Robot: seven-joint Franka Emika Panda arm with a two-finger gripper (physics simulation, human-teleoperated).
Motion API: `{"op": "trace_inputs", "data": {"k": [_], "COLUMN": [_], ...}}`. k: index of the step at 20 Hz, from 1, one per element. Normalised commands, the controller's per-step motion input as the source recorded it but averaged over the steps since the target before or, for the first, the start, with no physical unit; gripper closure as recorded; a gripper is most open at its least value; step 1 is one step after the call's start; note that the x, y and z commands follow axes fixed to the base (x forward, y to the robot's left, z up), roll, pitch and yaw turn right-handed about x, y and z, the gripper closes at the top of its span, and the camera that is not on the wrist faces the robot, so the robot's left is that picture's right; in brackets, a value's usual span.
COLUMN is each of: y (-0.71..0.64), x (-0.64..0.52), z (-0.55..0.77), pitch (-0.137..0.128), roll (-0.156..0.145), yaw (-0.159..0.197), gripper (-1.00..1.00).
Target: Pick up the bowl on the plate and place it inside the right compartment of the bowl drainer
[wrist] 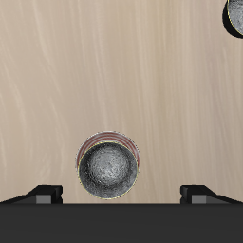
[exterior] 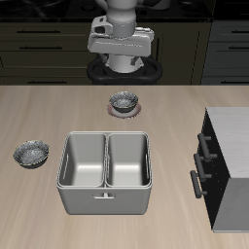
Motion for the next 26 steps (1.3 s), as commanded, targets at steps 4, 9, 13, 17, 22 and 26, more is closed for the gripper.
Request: {"op": "trace_inputs", "data": {"k": [4,9,13,17,22,26], "y": [0.05,-0.07,-0.05,-0.05,0.00,-0.13], "x": [-0.23,-0.23,-0.20,-0.13,-0.10,-0.02], "z": [-0.15,-0.10,-0.08,-0.11,-0.08,-0.03], "pitch": [0.015,-0.022,-0.011,-0.015,-0.014,-0.041], "roll": [0.029,-0.032,-0.003,-0.019,-0.002,-0.033], "yaw": [0.001,-0.009,-0.004,0.001,0.007,0.003], "gripper": [-1.00,-1.00,-1.00,-1.00,-1.00,-1.00]}}
